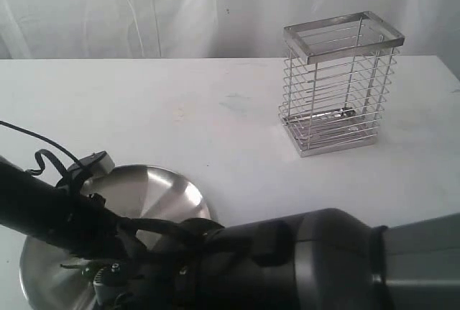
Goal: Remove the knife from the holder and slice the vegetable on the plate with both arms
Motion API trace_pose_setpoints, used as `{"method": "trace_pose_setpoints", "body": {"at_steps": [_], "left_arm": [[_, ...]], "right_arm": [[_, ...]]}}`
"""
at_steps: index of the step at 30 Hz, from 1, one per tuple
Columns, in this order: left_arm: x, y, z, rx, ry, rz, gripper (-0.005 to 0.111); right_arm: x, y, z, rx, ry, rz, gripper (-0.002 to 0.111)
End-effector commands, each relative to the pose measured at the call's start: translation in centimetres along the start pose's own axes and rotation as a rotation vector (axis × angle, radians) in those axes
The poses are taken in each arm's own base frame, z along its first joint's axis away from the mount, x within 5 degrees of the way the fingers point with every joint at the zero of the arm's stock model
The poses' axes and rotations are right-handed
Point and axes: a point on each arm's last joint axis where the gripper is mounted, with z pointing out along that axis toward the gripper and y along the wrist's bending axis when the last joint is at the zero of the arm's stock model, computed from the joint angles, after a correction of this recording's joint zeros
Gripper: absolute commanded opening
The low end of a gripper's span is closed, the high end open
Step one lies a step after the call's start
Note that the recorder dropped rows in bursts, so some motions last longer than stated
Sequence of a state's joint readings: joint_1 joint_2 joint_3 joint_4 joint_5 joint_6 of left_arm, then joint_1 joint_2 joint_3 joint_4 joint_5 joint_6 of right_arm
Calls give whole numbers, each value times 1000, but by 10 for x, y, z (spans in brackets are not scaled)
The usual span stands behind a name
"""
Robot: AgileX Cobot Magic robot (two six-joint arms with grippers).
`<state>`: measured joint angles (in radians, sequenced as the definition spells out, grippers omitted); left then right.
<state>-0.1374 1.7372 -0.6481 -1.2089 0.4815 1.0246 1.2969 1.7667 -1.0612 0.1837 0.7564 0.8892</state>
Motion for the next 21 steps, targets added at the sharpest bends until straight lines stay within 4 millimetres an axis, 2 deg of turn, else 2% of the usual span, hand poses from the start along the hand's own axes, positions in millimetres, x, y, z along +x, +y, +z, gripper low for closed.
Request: {"method": "trace_pose_setpoints", "body": {"at_steps": [1, 6, 15, 21], "left_arm": [[11, 4, 3, -28, 71, 54, 0], [12, 3, 3, -13, 77, 51, 0], [8, -1, 3, 25, 39, -7, 0], [-7, -11, -7, 46, -44, 24, 0]], "right_arm": [[4, -2, -2, 12, 36, 22, 0], [-1, -5, -2, 25, 12, 9, 0], [-12, -26, -6, 139, 70, 33, 0], [-14, -27, -6, 142, 62, 30, 0]]}}
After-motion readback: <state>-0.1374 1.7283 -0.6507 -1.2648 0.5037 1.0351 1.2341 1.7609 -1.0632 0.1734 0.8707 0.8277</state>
